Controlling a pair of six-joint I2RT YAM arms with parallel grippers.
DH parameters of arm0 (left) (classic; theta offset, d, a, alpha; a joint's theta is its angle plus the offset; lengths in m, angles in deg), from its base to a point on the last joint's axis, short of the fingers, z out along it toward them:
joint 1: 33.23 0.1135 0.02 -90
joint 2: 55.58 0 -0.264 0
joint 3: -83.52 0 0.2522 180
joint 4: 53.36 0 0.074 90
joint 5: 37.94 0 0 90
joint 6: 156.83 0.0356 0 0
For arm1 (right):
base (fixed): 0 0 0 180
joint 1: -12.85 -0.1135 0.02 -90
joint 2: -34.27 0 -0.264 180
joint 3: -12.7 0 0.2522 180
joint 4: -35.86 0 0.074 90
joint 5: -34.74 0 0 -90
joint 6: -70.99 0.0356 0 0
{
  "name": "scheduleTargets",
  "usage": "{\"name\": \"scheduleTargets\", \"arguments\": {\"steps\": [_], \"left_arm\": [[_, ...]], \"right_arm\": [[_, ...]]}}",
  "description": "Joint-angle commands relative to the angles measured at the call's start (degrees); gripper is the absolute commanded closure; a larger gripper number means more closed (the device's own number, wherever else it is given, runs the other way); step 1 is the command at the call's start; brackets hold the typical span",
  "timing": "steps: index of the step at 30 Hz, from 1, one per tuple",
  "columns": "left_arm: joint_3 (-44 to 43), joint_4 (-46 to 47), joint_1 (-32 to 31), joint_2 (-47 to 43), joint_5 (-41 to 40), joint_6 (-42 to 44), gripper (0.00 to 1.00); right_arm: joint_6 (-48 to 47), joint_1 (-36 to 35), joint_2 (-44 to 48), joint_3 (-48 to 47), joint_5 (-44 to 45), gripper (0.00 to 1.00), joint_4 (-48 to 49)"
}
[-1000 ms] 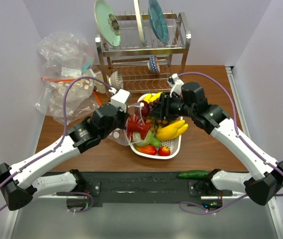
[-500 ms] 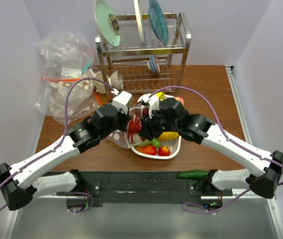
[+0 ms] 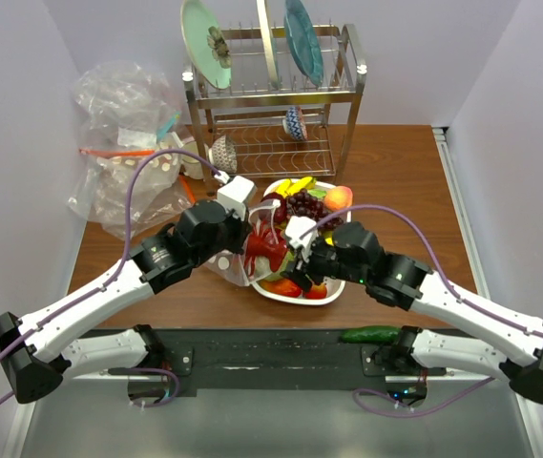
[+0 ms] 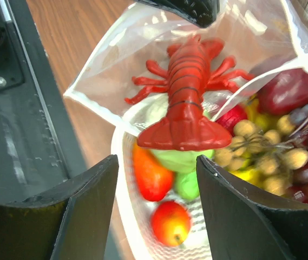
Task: Place the food in the zip-top bag and seal the zipper
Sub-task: Place the fake lobster in the zipper food storage bag, then adjust the zipper food storage bag at the center of the board.
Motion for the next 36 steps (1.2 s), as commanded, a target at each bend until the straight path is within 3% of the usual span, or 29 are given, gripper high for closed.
{"name": "scheduleTargets", "arguments": {"steps": [1, 3, 10, 36], "left_arm": [[-3.1, -0.6, 0.5, -0.9, 1.5, -0.7, 1.00], [-3.3, -1.0, 0.5, -0.7, 1.5, -0.7, 1.00], [-4.2, -2.0, 0.4, -0.7, 2.5, -0.5, 1.00], [-10.0, -6.5, 2.4, 1.8, 3.9, 3.4, 1.00]], "right_arm": [[-12.8, -0.4, 4.8, 4.9, -4.9, 0.35, 13.0], [-17.3, -0.4, 5.1, 5.6, -6.5, 0.34, 13.1], [-26.0, -0.7, 0.5, 3.6, -6.6, 0.48, 10.8], [-37.2, -5.4, -5.5, 5.4, 2.4, 0.45, 8.5]]}}
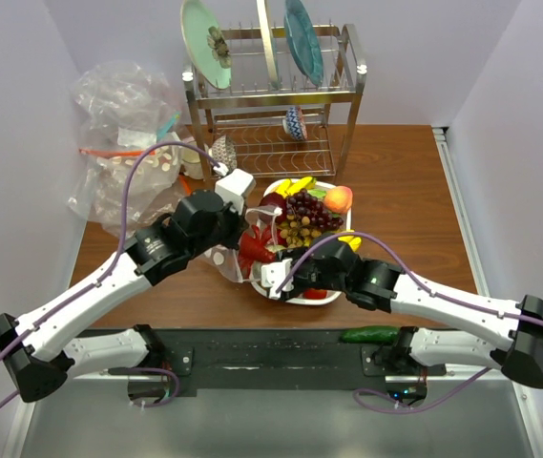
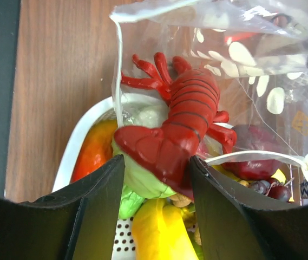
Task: Place the food in the zip-top bag and seal the zipper
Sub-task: Adjust the zipper food storage bag at the center of the board.
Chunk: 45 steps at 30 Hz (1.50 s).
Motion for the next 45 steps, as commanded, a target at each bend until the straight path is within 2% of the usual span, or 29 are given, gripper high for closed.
{"name": "scheduleTargets", "arguments": {"steps": [1, 5, 8, 9, 11, 12, 13, 21, 27, 29, 32, 33, 36, 40, 45], "left_arm": [[-4.3, 1.1, 0.5, 0.6, 1.7, 2.1, 1.00], [-4.9, 1.1, 0.4, 1.1, 2.9, 2.6, 1.00], [-5.5, 0.9, 0.4, 1.5, 3.1, 2.9, 1.00], [-5.7, 0.5, 0.5, 1.5, 3.1, 3.0, 1.00], [-6.1, 0.2, 0.5, 1.6, 3.4, 3.3, 1.00], [-6.1, 0.0, 0.5, 1.5, 3.4, 3.4, 1.00], [-6.2, -0.1, 0.5, 1.5, 3.8, 3.5, 1.00], [-7.9, -1.3, 0.4, 1.9, 4.1, 3.7, 0.99], [-10.7, -2.0, 0.5, 2.4, 5.9, 4.9, 0.92], [-11.8, -2.6, 0.6, 2.5, 6.3, 5.2, 0.87], [-12.7, -3.8, 0.7, 2.6, 6.3, 5.2, 0.62], [-12.8, -4.1, 0.8, 2.4, 6.3, 5.1, 0.50], [-12.8, -4.4, 0.9, 1.2, 6.1, 4.7, 0.38], [-12.9, -6.3, 0.9, -0.6, 4.2, 4.1, 0.31], [-11.2, -10.9, 0.8, -2.3, 2.4, 0.8, 0.28]], "right_arm": [[-2.4, -0.9, -0.4, 0.1, 4.0, 0.44, 1.6], [-3.4, -2.1, -1.4, 0.4, 6.5, 0.46, 4.4], [-2.4, -2.1, -0.1, 0.8, 5.1, 0.59, 8.6], [-2.1, -2.2, -0.2, 0.5, 4.7, 0.71, 9.0], [-0.9, -2.2, -0.7, -1.1, 4.5, 0.84, 9.1], [-0.8, -2.2, -0.8, -1.7, 4.2, 0.95, 8.9], [-0.8, -2.1, -1.1, -2.3, 3.6, 0.99, 8.5], [-0.4, -2.2, -1.4, -4.1, 1.3, 1.00, 8.3], [0.9, -1.7, -1.9, -5.0, -0.7, 1.00, 10.5], [1.8, -0.8, -2.2, -6.1, -2.9, 1.00, 10.5], [2.7, 0.8, -3.3, -8.0, -5.8, 1.00, 9.1], [3.3, 1.8, -3.7, -8.5, -7.7, 1.00, 8.7], [4.9, 3.9, -5.5, -10.3, -11.8, 1.00, 7.0], [6.1, 6.0, -9.6, -12.7, -15.8, 1.00, 5.5], [7.5, 7.2, -11.4, -13.6, -15.3, 1.00, 6.8]]}}
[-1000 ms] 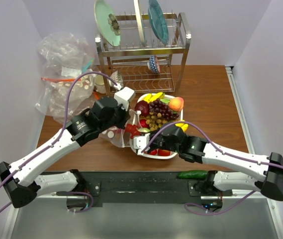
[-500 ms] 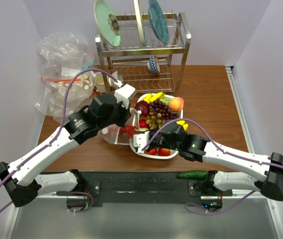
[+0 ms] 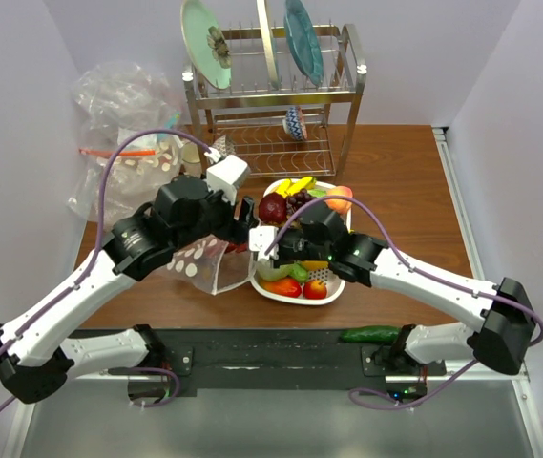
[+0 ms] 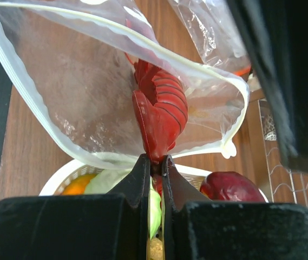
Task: Place the food in the zip-top bag and seal the zipper
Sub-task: Adjust the zipper food storage bag at the center of the board.
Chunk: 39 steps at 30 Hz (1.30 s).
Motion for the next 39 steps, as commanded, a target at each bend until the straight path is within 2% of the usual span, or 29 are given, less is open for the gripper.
{"name": "scheduleTargets", "arguments": {"steps": [1, 13, 22, 31, 34, 36, 37, 38, 39], "left_arm": [[0.7, -4.4, 0.2, -2.2, -2.0, -3.7, 0.28], [1.0, -15.3, 0.2, -5.6, -0.5, -8.0, 0.27], [-1.0, -26.8, -1.4, -3.3, -1.4, -12.5, 0.36], [0.8, -32.8, -2.3, -1.1, -8.3, -17.0, 0.42], [1.5, -33.1, -2.3, -0.4, -12.3, -18.7, 0.48], [1.2, -33.0, -2.3, -0.1, -14.7, -19.2, 0.60], [1.1, -32.5, -2.3, 0.6, -14.9, -19.2, 0.67], [1.1, -31.9, -2.3, 0.8, -14.6, -19.0, 0.85], [1.1, -31.2, -2.3, 0.8, -14.0, -18.1, 0.93]], "right_arm": [[2.5, 0.5, -0.7, -2.9, -2.3, 1.00, 1.4], [5.1, 1.6, -3.5, -2.8, 1.5, 1.00, 5.0], [6.2, 1.8, -5.1, -2.6, 1.6, 1.00, 7.3], [6.3, 1.9, -5.3, -2.5, 1.8, 1.00, 8.0], [6.2, 1.9, -5.0, -2.6, 1.8, 1.00, 7.8], [5.9, 1.9, -4.8, -2.7, 2.2, 1.00, 7.3], [5.9, 1.9, -4.8, -2.8, 2.1, 1.00, 7.1], [5.7, 1.9, -4.7, -2.8, 1.9, 1.00, 6.8], [5.6, 1.9, -4.3, -2.9, 1.8, 1.00, 6.4]]}}
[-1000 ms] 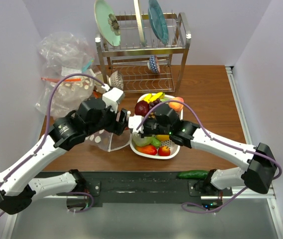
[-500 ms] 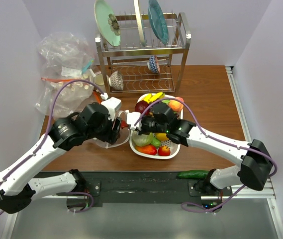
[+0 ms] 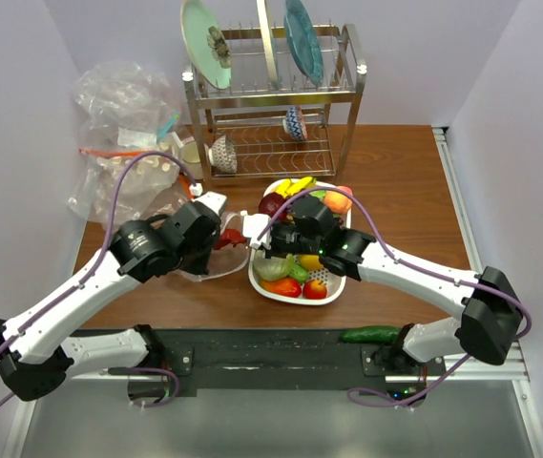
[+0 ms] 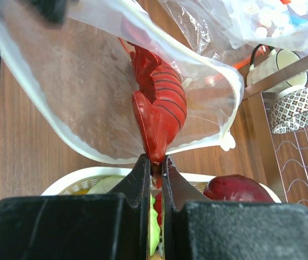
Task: Place the food in the zip-top bag and seal the zipper
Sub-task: Adjust the zipper food storage bag at the center of the board.
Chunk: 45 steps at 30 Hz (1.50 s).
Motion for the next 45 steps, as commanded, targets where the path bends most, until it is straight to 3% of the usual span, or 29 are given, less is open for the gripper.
{"name": "scheduleTargets", "arguments": {"steps": [1, 6, 11, 20, 33, 38, 45], "left_arm": [[-0.5, 2.5, -0.3, 0.9, -2.0, 0.4, 1.00], [-6.9, 2.0, -0.3, 3.8, 0.2, 4.1, 1.00], [-14.2, -0.6, -0.3, 8.3, -0.2, 7.2, 1.00], [-16.5, -0.7, -0.3, 11.1, -2.1, 8.2, 1.00], [-17.7, 0.0, 0.5, 11.0, -2.4, 9.0, 1.00], [-21.9, 1.2, 0.6, 10.6, 0.6, 10.0, 1.00], [-19.3, 4.5, 1.0, 9.5, 3.6, 10.4, 1.00]], "right_arm": [[-0.2, 0.2, 0.9, -2.1, 1.1, 1.00, 0.5], [-4.4, -1.7, 1.9, -2.9, 5.2, 1.00, -3.0], [-10.5, -6.1, 2.2, -6.0, 15.4, 1.00, -7.5], [-20.1, -11.1, 3.0, -10.7, 33.5, 1.00, -15.1], [-28.2, -13.0, 3.1, -11.9, 40.1, 1.00, -15.2], [-28.8, -15.6, -2.1, -12.2, 41.2, 1.00, -14.0], [-28.9, -16.5, -7.1, -11.9, 42.7, 1.00, -11.4]]}}
